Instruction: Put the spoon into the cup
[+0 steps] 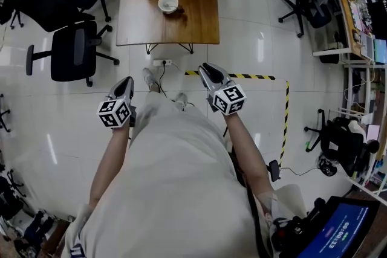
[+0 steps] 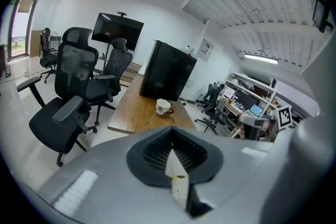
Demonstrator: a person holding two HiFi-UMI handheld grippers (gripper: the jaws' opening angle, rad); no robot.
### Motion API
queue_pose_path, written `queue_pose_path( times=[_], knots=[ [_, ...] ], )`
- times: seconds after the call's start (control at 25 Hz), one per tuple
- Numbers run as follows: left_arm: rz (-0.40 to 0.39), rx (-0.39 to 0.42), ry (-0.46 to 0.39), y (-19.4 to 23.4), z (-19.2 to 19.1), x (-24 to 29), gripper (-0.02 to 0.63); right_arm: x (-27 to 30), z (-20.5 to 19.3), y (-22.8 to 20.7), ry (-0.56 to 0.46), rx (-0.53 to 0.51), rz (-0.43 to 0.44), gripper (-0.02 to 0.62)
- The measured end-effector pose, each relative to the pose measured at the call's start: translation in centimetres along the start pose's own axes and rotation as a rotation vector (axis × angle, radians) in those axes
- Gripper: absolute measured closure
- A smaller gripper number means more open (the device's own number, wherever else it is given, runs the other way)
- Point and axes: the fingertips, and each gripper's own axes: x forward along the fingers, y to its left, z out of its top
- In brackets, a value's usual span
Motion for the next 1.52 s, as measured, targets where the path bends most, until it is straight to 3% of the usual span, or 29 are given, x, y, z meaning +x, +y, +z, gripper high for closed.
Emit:
queue_pose_path(
  times=[0.16,0.32,0.48,0.6,0.8,1.16,1.32,1.52],
  knots=[
    [0.031,-0.014,-0.025,-0.2,-0.9,-1.2,0.606,-1.2,-0.6,-0.6,-0.008,0.036,0.03,0.528],
    [0.091,-0.035,-0.022,1.0,-1.9,-3.1,0.606,-2.5,-0.7,-1.0,-0.036,0.189,0.092,0.528],
    [0.128,0.001,-0.036,1.4,-0.4,-4.4,0.606,-3.1,-0.3,-1.7,-0.086,0.315,0.124,0.525],
    [0.152,0.012,-0.044,1.3,0.2,-5.2,0.606,-3.3,-1.6,-2.1,-0.064,0.383,0.145,0.522],
    [0.164,0.016,-0.017,-0.4,-0.8,-6.1,0.606,-4.1,-3.4,-3.1,-0.045,0.431,0.12,0.58],
    [0.103,0.014,0.001,-2.9,-1.3,-5.2,0.606,-4.7,-2.9,-2.8,-0.058,0.377,0.072,0.592],
    [0.053,0.027,0.003,-3.2,-0.2,-3.8,0.606,-4.6,-2.0,-1.6,-0.06,0.315,0.072,0.592],
    [0.003,0.065,-0.011,-2.9,1.8,-2.1,0.606,-5.3,-1.3,-0.9,-0.097,0.316,0.038,0.592]
  ],
)
